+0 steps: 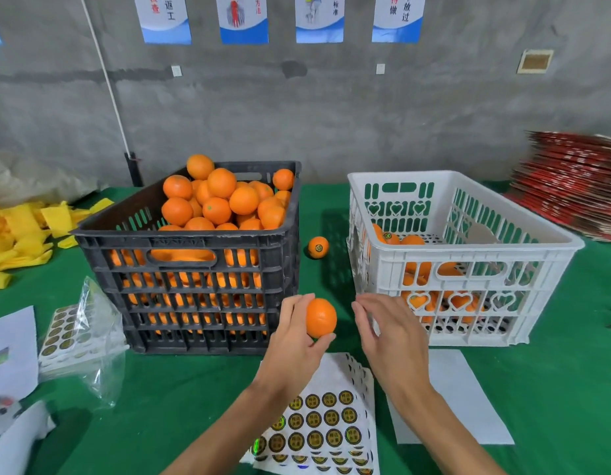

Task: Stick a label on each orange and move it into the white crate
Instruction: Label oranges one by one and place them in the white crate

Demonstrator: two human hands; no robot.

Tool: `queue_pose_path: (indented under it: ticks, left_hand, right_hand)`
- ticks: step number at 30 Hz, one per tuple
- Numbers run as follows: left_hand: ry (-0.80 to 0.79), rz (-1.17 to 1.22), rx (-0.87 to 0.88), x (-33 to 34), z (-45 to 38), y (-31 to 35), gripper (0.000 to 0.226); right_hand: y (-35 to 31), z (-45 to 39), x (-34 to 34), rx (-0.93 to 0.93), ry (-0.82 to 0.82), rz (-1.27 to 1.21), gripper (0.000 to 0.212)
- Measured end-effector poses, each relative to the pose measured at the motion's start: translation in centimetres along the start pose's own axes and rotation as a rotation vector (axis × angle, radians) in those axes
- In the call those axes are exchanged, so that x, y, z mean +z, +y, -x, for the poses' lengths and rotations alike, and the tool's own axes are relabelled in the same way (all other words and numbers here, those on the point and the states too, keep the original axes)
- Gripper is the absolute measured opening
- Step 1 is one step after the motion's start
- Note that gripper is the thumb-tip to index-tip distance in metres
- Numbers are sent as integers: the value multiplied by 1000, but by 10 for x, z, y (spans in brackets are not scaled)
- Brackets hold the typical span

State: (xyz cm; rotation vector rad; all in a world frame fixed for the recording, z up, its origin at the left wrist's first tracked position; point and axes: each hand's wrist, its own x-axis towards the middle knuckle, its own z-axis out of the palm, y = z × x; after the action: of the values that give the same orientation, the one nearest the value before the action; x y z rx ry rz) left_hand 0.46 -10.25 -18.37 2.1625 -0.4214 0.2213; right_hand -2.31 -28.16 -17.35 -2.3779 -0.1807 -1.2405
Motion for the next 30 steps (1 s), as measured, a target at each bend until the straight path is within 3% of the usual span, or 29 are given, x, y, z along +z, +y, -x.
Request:
queue_pose_path:
  ticks: [2,7,11,14,18,21,24,27,30]
  left_hand:
    - [36,13,79,-9,-10,19,62]
    - [97,-118,248,-32,-45,62,61]
    - [145,-247,350,-43,-74,100,58]
    - [180,-234,464,-37,-96,135,56]
    - [24,-166,502,-24,-120,172,48]
    - [-31,-279,460,-33,-132,173,56]
    - [115,-407,475,-71,-139,155,43]
    - [214,-526,292,-127,-149,124,31]
    - [61,-701,-149,-191,-159,76,41]
  right_hand:
    - [-14,-19,-1,-31,60,-6,15]
    - [-35,-53,-16,74,2,-269,29]
    - [-42,-78,-32,108,-75,-108,46]
    - [-42,-105,-45,175,-20,14,50]
    - [-26,-134,-57,200,-43,45,57]
    - [-21,-138,-55,122,-58,88,63]
    - [-29,-131,-42,-4,-37,32,63]
    - [-48,-129,-17,-90,1,-107,48]
    - [-81,-133,5,-126,-19,-246,39]
